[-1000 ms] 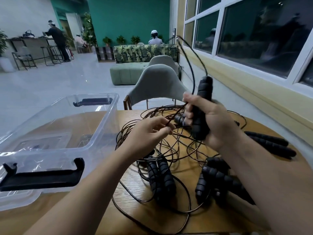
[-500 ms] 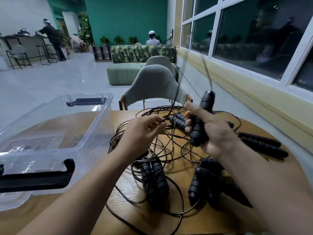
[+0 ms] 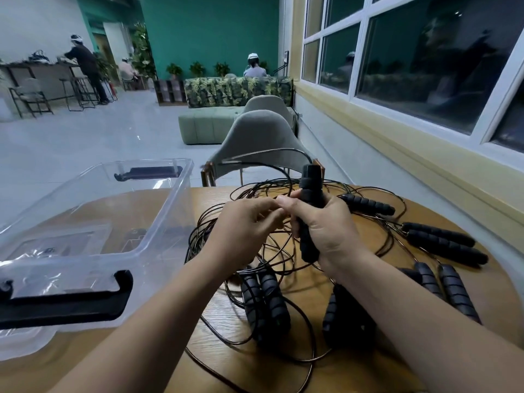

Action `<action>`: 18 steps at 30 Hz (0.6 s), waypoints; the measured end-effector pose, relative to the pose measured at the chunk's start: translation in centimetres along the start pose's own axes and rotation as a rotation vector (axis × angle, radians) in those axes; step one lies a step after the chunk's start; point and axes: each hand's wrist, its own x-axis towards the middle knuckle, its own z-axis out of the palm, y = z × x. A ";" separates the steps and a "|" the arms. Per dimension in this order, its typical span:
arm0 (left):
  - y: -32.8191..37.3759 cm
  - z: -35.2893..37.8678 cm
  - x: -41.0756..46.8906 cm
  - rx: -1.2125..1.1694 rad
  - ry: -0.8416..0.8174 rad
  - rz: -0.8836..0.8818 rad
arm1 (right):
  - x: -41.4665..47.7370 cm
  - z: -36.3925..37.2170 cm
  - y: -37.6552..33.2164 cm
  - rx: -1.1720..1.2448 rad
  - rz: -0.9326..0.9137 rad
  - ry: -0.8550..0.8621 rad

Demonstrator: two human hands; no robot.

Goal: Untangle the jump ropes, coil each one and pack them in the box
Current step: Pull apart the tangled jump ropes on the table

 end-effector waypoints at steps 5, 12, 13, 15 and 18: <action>-0.3 0.4 -0.1 0.022 0.012 -0.057 | 0.6 -0.6 -2.9 0.053 -0.046 -0.007; -2.2 0.2 0.1 0.043 0.037 -0.150 | 1.4 -3.3 -7.1 0.252 -0.110 0.041; -2.5 0.1 0.2 0.048 0.036 -0.161 | 1.5 -3.7 -7.5 0.274 -0.116 0.052; -2.9 0.0 0.3 0.037 0.028 -0.173 | 1.8 -4.4 -7.9 0.295 -0.118 0.084; -3.1 -0.1 0.4 0.062 0.017 -0.151 | 2.2 -5.0 -7.7 0.291 -0.063 0.167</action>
